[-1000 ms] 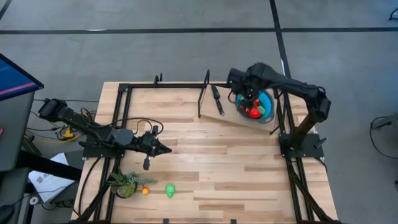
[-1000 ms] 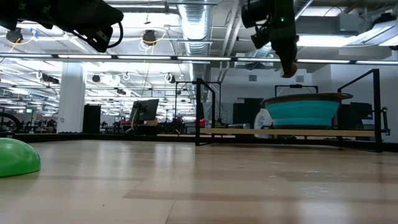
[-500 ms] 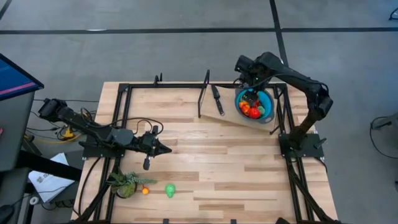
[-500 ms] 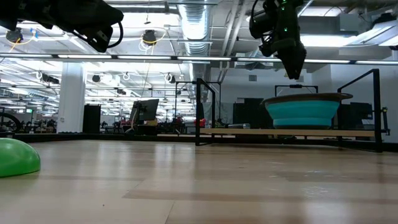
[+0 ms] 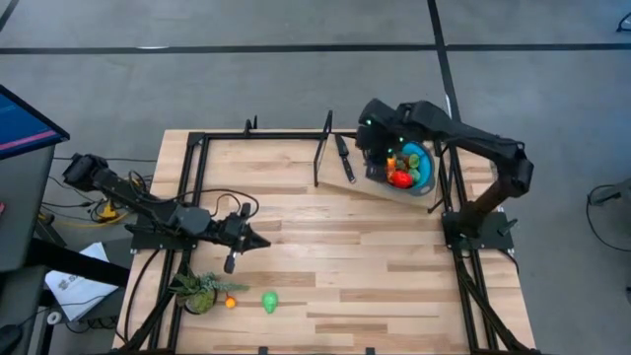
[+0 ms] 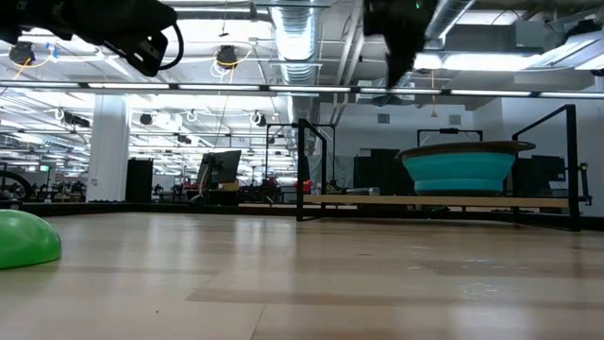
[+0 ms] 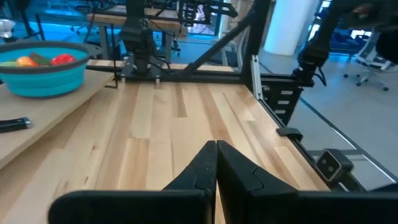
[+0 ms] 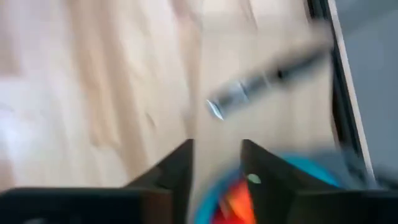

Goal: Pick & Place Fruit
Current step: Put the half green pear into the blue colander

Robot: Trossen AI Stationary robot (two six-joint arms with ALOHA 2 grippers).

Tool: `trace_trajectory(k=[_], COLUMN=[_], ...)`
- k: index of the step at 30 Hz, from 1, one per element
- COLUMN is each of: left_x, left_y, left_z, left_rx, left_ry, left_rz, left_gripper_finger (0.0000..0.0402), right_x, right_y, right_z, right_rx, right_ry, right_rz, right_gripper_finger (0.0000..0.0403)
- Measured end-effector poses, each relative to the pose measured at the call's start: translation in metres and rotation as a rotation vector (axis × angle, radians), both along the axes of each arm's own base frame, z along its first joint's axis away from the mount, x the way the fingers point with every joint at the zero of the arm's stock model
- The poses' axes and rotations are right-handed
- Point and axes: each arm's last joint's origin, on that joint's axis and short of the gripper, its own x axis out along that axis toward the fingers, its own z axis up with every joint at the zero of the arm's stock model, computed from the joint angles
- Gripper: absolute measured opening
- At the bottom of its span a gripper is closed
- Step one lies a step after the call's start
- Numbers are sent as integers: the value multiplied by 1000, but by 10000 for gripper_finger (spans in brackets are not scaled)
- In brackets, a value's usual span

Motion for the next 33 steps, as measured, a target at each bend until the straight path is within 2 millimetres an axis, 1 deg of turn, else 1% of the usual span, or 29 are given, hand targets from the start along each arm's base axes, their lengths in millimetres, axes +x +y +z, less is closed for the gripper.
trace_trajectory(k=[2,5,7,10,12,16,19,23,27,30,33], left_x=[-1,-3,-4,-4,-4,-2,-1,0,-1,-2,-2], left_y=[-2,-5,-7,-11,-14,-19,-21,-27,-36,-42,-50], left_z=[-1,-4,-7,-9,-12,-17,-22,-29,-36,-43,-52], left_rx=[4,18,32,40,31,13,20,-12,-35,-68,-87], left_ry=[10,38,58,71,86,119,146,189,234,281,332], left_rz=[-11,-17,-5,2,-7,-14,-15,-23,-50,-60,-73], left_gripper_finger=[1,1,1,1,1,1,1,1,1,1,1], right_x=[9,19,27,39,46,64,79,99,115,124,134], right_y=[17,41,58,84,100,128,146,169,186,191,196], right_z=[10,20,23,23,18,6,-2,-23,-48,-68,-81], right_rx=[-13,-24,-31,-20,-5,9,16,29,45,62,67], right_ry=[-110,-223,-269,-313,-314,-317,-360,-356,-309,-256,-257], right_rz=[87,191,250,317,358,436,472,526,555,544,542], right_gripper_finger=[88,24,8,19,22,4,6,3,2,1,1])
